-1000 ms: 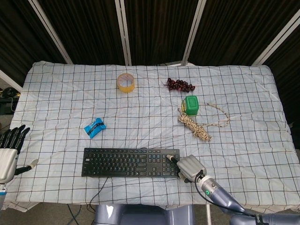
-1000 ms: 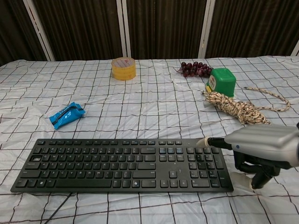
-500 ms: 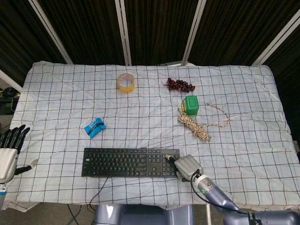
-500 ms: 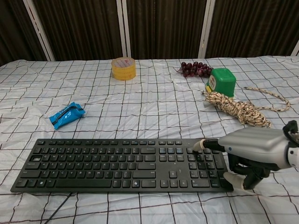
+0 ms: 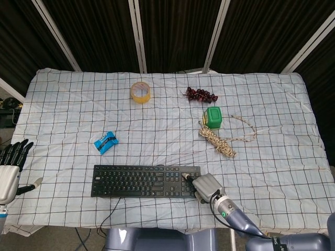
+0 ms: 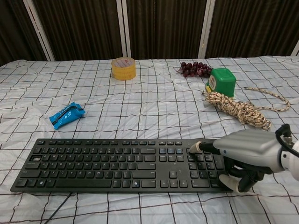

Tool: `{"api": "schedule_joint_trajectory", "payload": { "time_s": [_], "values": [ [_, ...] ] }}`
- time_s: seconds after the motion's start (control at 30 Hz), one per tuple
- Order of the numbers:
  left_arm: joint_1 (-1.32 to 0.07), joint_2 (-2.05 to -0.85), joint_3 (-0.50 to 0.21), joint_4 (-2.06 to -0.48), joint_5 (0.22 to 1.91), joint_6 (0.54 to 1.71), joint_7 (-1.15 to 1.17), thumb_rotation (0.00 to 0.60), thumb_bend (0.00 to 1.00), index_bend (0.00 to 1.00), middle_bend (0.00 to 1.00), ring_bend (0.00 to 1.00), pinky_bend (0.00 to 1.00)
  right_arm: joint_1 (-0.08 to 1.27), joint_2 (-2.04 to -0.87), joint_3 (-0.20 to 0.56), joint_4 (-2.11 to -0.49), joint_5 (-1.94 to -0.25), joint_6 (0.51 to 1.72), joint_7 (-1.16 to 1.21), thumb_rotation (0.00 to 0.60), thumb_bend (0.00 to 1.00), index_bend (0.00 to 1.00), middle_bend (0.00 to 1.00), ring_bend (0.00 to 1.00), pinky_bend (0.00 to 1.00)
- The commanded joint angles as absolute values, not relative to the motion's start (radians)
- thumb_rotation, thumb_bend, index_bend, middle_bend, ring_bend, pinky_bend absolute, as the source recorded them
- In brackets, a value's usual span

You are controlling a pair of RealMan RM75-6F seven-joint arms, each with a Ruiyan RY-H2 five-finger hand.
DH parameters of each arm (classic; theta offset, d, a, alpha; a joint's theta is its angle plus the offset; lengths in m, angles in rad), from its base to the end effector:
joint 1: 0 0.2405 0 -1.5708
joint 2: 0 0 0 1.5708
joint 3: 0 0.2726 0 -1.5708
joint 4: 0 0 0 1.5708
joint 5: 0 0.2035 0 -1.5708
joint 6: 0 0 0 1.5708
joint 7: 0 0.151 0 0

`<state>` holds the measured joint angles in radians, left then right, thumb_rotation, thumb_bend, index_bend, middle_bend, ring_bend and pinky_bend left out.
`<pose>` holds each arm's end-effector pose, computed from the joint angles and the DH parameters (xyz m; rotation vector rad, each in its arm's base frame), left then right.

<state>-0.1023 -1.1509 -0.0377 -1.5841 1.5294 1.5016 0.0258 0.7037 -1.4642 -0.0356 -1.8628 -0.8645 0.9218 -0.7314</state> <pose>-0.3189 0.1920 0.1629 -1.4225 -0.8604 -0.9217 -0.1718 -0.2516 -0.0376 2.1816 -1.0615 0.5251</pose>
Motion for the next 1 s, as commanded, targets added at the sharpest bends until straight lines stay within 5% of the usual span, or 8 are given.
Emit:
{"api": "schedule_joint_trajectory", "payload": {
  "time_s": [0.03, 0.5, 0.73, 0.83, 1.0],
  "values": [
    [-0.102, -1.151, -0.038, -1.584, 1.529, 1.502, 0.026, 0.600, 0.12, 0.00, 0.00, 0.00, 0.00, 0.709, -1.471, -0.041, -1.865, -0.859, 0.930, -0.734, 0.600, 0.56, 0.08, 0.94, 0.93, 0.82],
    [-0.102, -1.150, -0.038, -1.584, 1.529, 1.502, 0.025, 0.600, 0.12, 0.00, 0.00, 0.00, 0.00, 0.704, -1.483, -0.041, -1.858, -0.927, 1.001, -0.693, 0.600, 0.55, 0.09, 0.94, 0.93, 0.82],
    [-0.101, -1.151, -0.040, -1.584, 1.528, 1.508, 0.027, 0.600, 0.12, 0.00, 0.00, 0.00, 0.00, 0.649, -1.448, -0.017, -1.852, -1.133, 1.128, -0.591, 0.600, 0.40, 0.08, 0.88, 0.84, 0.76],
    [-0.098, -1.154, -0.041, -1.583, 1.526, 1.512, 0.028, 0.600, 0.12, 0.00, 0.00, 0.00, 0.00, 0.606, -1.411, -0.027, -1.853, -1.232, 1.200, -0.532, 0.600, 0.38, 0.07, 0.74, 0.71, 0.68],
    [-0.099, -1.155, -0.040, -1.583, 1.530, 1.512, 0.036, 0.600, 0.12, 0.00, 0.00, 0.00, 0.00, 0.532, -1.328, -0.069, -1.851, -1.349, 1.281, -0.428, 0.600, 0.33, 0.05, 0.39, 0.32, 0.44]
  ]
}}
